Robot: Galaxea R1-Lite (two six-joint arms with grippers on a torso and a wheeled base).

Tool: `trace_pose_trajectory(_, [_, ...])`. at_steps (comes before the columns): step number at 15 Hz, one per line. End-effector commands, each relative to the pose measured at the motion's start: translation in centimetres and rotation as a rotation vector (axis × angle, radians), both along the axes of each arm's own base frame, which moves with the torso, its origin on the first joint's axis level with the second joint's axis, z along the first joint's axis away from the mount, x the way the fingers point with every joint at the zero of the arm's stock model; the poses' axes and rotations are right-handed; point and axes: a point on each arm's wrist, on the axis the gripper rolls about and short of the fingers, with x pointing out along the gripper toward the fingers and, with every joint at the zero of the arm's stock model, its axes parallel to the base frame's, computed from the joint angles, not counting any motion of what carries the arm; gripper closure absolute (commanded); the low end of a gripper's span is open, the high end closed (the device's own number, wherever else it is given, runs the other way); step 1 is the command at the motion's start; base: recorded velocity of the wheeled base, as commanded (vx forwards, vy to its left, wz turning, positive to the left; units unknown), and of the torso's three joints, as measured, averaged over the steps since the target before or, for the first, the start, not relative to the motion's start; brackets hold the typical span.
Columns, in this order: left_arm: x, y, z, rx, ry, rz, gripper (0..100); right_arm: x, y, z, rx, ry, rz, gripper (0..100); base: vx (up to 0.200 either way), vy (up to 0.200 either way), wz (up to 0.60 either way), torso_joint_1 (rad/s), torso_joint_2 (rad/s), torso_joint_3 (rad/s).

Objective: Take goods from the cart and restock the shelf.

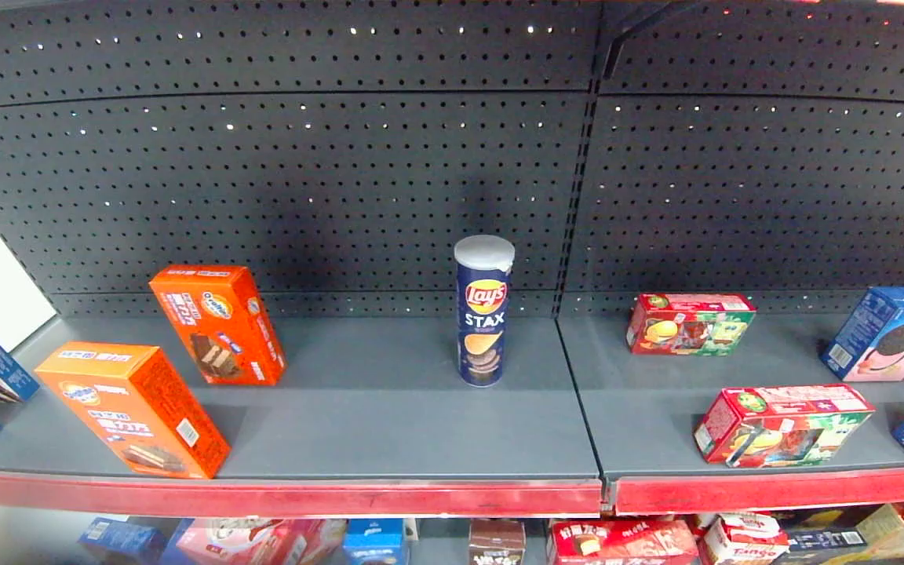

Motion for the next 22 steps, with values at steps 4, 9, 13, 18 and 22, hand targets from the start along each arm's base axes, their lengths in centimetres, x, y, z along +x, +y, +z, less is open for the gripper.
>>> trace_pose_trajectory(4, [0.02, 0.0, -0.05, 0.0, 0.002, 0.002, 0, 1.05, 0.17, -0.75, -0.006, 0.06, -0.155, 0, 0.0, 0.0, -0.15, 0.001, 0.0, 0.001])
trace_pose_trajectory(9, [0.02, 0.0, -0.05, 0.0, 0.002, 0.0, 0, 0.97, 0.18, -0.34, -0.026, 0.055, -0.148, 0, 0.0, 0.0, -0.6, 0.006, 0.0, 0.002])
trace_pose_trajectory(13, [0.0, 0.0, 0.0, 0.0, 0.001, 0.002, 0, 0.83, 0.23, -0.12, -0.028, 0.045, -0.157, 0, 0.0, 0.0, -0.6, 0.004, 0.0, 0.002])
trace_pose_trajectory(18, [0.0, 0.0, 0.0, 0.0, 0.001, 0.0, 0, 0.89, 0.27, -0.27, -0.027, 0.05, -0.174, 0, 0.0, 0.0, -0.6, 0.001, 0.0, 0.0])
trace_pose_trajectory(22, [0.0, 0.0, 0.0, 0.0, 0.001, 0.002, 0, 0.99, 0.33, -0.15, -0.025, 0.051, -0.211, 0, 0.0, 0.0, -0.6, 0.002, 0.0, 0.001])
